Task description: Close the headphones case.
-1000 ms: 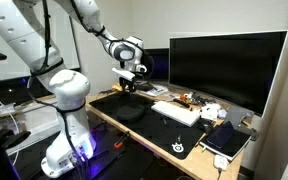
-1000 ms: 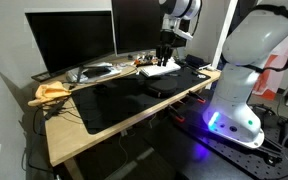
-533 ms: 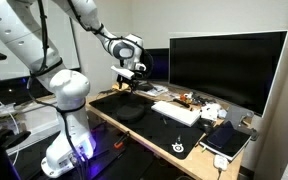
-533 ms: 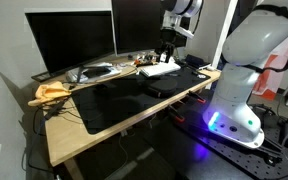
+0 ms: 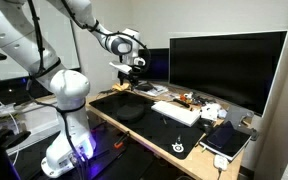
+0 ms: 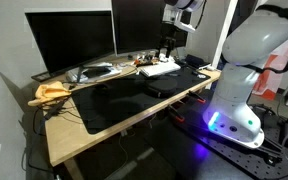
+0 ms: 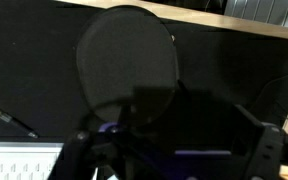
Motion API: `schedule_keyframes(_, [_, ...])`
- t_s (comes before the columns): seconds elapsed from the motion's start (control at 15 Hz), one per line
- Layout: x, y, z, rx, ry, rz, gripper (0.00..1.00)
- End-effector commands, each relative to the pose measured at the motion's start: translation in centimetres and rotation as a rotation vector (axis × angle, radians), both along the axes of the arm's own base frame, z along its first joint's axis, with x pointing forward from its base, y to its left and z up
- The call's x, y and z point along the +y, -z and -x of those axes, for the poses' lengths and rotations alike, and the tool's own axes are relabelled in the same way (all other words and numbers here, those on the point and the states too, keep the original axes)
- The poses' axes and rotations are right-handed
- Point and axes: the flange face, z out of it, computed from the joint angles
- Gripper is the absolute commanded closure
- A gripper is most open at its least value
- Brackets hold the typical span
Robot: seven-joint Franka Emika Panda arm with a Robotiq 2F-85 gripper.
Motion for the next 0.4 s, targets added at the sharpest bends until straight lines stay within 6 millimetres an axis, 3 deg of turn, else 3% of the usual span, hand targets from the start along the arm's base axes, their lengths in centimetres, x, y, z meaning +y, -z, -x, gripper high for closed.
schedule_keyframes(0.0, [0.64, -1.93, 0.64, -0.032, 0.061, 0.049, 0.0])
schedule_keyframes(0.33, [0.89, -2.13, 0.16, -0.031, 0.065, 0.039, 0.0])
